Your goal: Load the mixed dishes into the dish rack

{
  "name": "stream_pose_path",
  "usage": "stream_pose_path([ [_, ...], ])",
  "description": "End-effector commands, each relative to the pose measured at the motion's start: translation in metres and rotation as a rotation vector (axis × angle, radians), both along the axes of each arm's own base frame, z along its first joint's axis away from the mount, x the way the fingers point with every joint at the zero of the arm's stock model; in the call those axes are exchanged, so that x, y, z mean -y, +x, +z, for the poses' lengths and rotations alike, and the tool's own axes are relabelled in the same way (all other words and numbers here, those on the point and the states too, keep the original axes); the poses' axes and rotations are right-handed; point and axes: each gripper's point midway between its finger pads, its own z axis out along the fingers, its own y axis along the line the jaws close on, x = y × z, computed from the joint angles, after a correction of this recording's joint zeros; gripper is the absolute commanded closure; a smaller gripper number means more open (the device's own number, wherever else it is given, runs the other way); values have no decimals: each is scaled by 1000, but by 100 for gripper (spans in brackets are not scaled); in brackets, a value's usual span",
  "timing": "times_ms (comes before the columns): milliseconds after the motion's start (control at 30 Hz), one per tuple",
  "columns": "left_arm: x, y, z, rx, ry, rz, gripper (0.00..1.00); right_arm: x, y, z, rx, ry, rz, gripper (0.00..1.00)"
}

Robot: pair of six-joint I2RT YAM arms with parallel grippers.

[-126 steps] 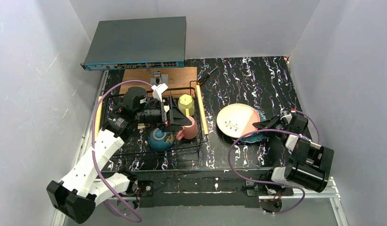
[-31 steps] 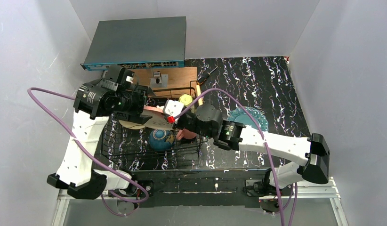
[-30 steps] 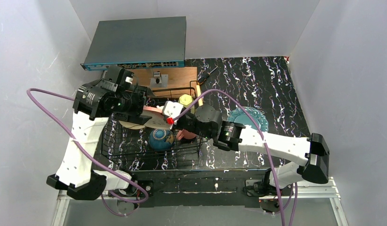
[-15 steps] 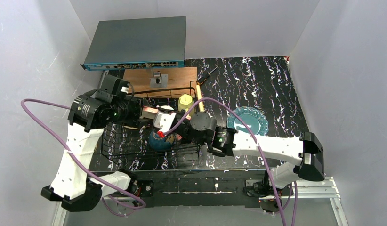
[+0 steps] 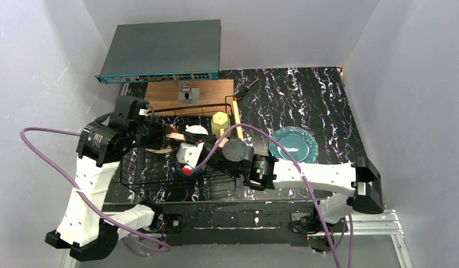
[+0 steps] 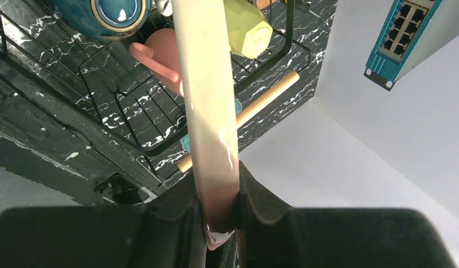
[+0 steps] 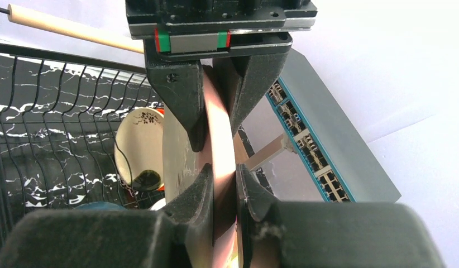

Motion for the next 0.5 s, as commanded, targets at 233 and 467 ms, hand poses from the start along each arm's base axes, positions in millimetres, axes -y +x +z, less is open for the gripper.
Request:
stream_pose_path([
  [233, -30, -3, 17, 109, 133, 24, 100, 24, 10, 97, 58, 323, -84, 57],
  [467, -40, 1, 15, 123, 222, 13, 100, 44, 11, 94, -32, 379, -110, 15],
])
